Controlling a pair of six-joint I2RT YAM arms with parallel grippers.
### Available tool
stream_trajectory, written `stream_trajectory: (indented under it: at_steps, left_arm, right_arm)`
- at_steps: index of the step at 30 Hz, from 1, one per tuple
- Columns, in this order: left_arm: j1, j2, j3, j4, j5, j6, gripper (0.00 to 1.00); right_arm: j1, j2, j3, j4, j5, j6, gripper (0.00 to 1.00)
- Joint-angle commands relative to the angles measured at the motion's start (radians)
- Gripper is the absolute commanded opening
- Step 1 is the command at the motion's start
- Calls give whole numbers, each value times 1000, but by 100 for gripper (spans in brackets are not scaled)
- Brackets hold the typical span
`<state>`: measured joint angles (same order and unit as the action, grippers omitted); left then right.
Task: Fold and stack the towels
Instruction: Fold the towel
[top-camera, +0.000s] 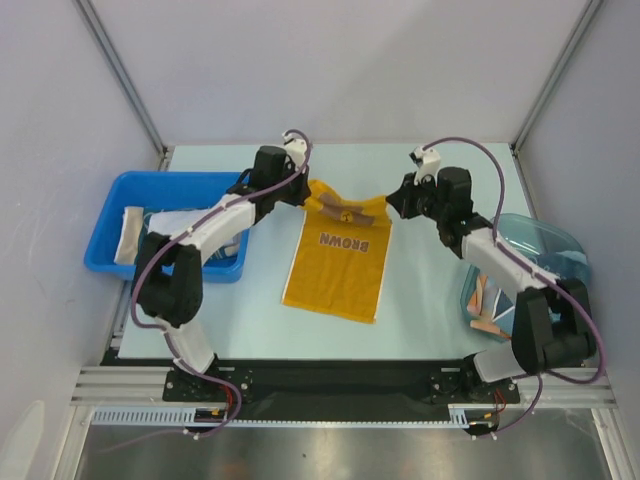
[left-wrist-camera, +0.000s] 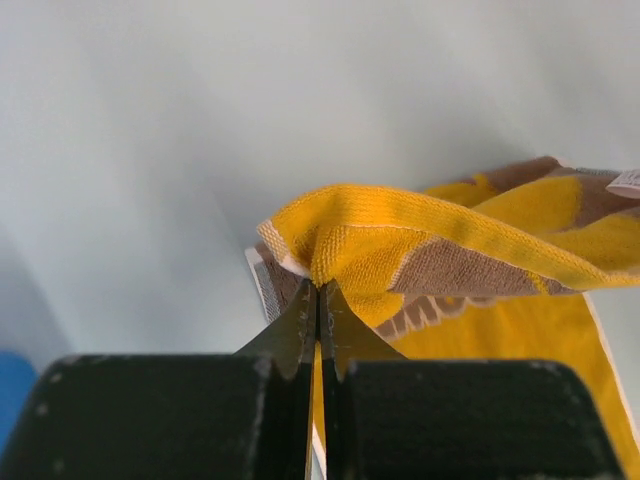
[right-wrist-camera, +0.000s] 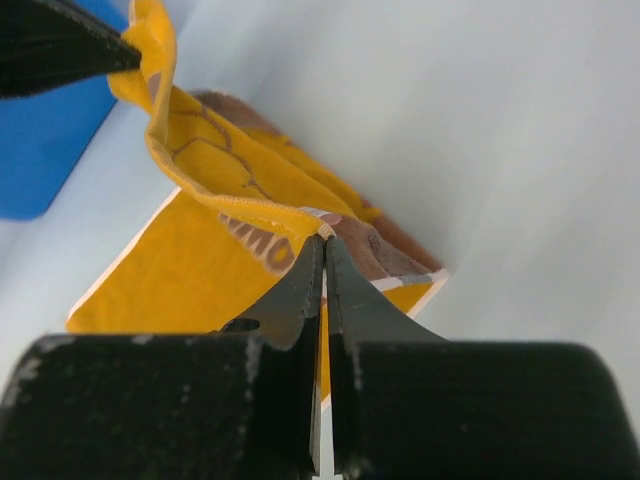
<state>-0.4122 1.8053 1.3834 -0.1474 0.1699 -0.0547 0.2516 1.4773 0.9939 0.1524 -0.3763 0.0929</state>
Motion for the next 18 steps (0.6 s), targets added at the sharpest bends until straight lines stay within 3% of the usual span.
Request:
stream_trajectory:
  at_steps: [1,7,9,11,14,18]
  left_arm:
    - [-5,-133,-113,66,46,-19,0]
    - [-36,-271,-320,45,14,-72,0]
    - [-57,-313,-380,29,-58,-83,7]
    - [-89,-337,-421,-1,-85,-112,7]
    - [-128,-366,-461,-55,-167,-175,16]
    - [-134,-440,-509,-110,-288,-302,36]
  right_arm:
    - [52,-126,-107,-80,82,14,0]
    - [144,-247,-291,-126,126,108,0]
    - [179,-294,-333,-137,161,123,0]
    - [208,-342,-394,-146,174,140,0]
    - [245,-383,-452,-149,143,162,0]
    - [303,-416,-501,-122,89,189,0]
